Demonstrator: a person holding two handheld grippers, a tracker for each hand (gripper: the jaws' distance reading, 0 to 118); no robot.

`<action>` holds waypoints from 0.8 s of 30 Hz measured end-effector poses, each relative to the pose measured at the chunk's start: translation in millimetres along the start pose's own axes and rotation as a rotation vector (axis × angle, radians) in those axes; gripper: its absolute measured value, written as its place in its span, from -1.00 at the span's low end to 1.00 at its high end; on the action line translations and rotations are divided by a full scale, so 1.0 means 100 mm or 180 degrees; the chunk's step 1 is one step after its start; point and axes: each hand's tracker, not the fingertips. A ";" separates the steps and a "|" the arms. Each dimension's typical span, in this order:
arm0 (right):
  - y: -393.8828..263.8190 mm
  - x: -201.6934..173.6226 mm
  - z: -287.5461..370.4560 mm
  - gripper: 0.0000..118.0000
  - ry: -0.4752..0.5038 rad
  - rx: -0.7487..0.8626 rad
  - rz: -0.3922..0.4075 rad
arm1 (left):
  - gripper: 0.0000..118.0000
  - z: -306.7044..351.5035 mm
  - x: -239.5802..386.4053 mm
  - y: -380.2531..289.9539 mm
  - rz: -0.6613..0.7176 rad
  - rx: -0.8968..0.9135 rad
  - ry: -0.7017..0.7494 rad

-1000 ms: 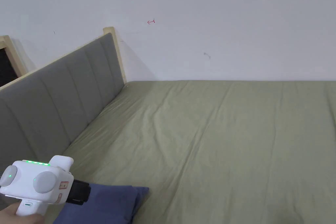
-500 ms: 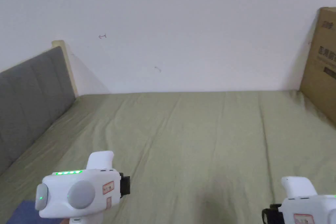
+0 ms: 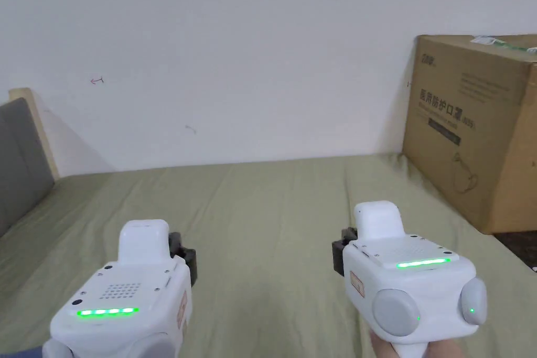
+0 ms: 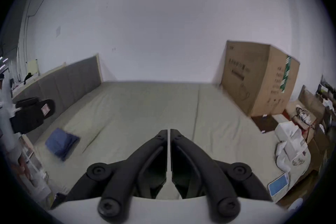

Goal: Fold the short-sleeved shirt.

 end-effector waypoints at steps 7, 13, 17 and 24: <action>0.09 0.03 0.19 0.89 -0.0091 0.0298 -0.0017 | 1.00 0.08 0.16 0.04 -0.0223 0.0111 -0.0091; 0.14 0.00 0.25 1.00 -0.0188 0.0473 -0.0009 | 1.00 0.19 0.28 0.05 -0.0379 0.0318 -0.0185; 0.16 -0.03 0.28 1.00 -0.0270 0.0593 0.0086 | 1.00 0.15 0.28 0.06 -0.0231 0.0323 -0.0195; 0.20 -0.01 0.19 1.00 -0.0294 0.0618 0.0069 | 1.00 0.05 0.22 0.16 -0.0048 0.0329 -0.0118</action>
